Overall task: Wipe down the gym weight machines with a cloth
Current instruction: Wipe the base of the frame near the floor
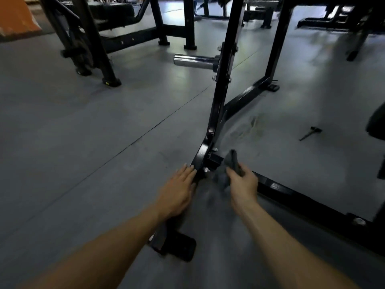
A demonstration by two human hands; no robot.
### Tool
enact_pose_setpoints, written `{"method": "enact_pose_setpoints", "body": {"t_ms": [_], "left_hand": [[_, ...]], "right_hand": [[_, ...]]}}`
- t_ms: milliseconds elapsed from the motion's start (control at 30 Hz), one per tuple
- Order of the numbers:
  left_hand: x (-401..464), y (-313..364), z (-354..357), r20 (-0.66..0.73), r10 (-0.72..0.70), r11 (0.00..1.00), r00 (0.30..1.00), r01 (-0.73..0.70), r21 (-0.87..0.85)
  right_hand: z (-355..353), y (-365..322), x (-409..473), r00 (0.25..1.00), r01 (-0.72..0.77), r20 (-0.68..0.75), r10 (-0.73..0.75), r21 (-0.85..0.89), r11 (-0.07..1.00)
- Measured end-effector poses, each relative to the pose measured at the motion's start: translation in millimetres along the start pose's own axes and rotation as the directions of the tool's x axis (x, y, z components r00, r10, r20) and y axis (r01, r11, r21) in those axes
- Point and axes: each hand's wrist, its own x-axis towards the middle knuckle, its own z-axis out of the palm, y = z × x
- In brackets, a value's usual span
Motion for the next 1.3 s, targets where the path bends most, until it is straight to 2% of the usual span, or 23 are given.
{"method": "enact_pose_setpoints", "body": {"t_ms": [67,133,267,333,467,600,667,700,867,1000,1033,1100,1167,1200,1233,1300], "left_hand": [[15.3,-19.4,18.5,0.050,0.036,0.996,0.998,-0.040,0.085],[21.6,-31.1,37.2,0.040,0.058,0.989,0.997,-0.063,0.132],[22.4,-39.2,55.9,-0.072,0.137,0.970,0.988,-0.119,0.210],[23.3,-41.0,56.9,-0.108,0.161,0.967,0.981,-0.135,0.217],[26.9,-44.1,59.3,-0.092,0.194,0.955,0.977,-0.167,0.247],[27.8,-45.4,61.3,-0.095,0.207,0.941,0.974,-0.171,0.292],[29.4,-45.4,63.0,-0.093,0.205,0.939,0.974,-0.169,0.301],[30.4,-45.1,63.1,-0.092,0.196,0.939,0.976,-0.160,0.304],[30.7,-44.9,64.0,-0.083,0.185,0.943,0.979,-0.153,0.296],[33.4,-48.5,65.3,-0.086,0.185,0.942,0.979,-0.152,0.300],[33.6,-48.5,64.5,-0.092,0.180,0.943,0.979,-0.145,0.300],[31.2,-46.2,60.9,-0.107,0.178,0.943,0.978,-0.139,0.301],[31.4,-44.7,55.7,-0.121,0.175,0.947,0.977,-0.133,0.291],[29.3,-43.8,53.3,-0.133,0.173,0.949,0.976,-0.129,0.288],[29.1,-43.6,50.9,-0.137,0.167,0.951,0.976,-0.123,0.283],[24.2,-39.6,47.0,-0.136,0.154,0.954,0.979,-0.112,0.277]], "right_hand": [[17.4,-5.5,35.6,0.980,0.198,0.029,-0.197,-0.235,0.952],[33.2,4.3,73.7,0.949,0.314,0.140,-0.282,-0.428,0.848],[58.0,55.7,127.2,0.900,0.434,0.379,-0.216,-0.728,0.531],[71.8,64.1,140.5,0.891,0.454,0.385,-0.241,-0.756,0.472],[80.3,61.9,158.1,0.888,0.458,0.341,-0.308,-0.713,0.531],[62.6,76.5,135.4,0.774,0.621,0.447,-0.449,-0.673,0.400],[57.5,80.7,137.2,0.722,0.680,0.528,-0.447,-0.661,0.317],[60.0,77.6,143.3,0.716,0.686,0.535,-0.449,-0.657,0.312],[82.4,70.8,137.0,0.809,0.567,0.395,-0.435,-0.717,0.405],[58.3,80.8,113.3,0.736,0.673,0.528,-0.424,-0.641,0.370],[53.9,74.2,107.1,0.743,0.668,0.522,-0.418,-0.606,0.431],[43.9,59.5,90.1,0.846,0.529,0.372,-0.382,-0.505,0.682],[33.4,57.0,75.5,0.965,0.263,0.059,-0.256,-0.218,0.940],[25.1,59.0,67.0,0.988,0.131,-0.086,-0.131,0.000,0.991],[17.5,60.3,60.2,0.985,0.020,-0.173,0.019,0.224,0.974],[1.2,61.9,41.9,0.964,-0.087,-0.168,0.206,0.532,0.842]]}}
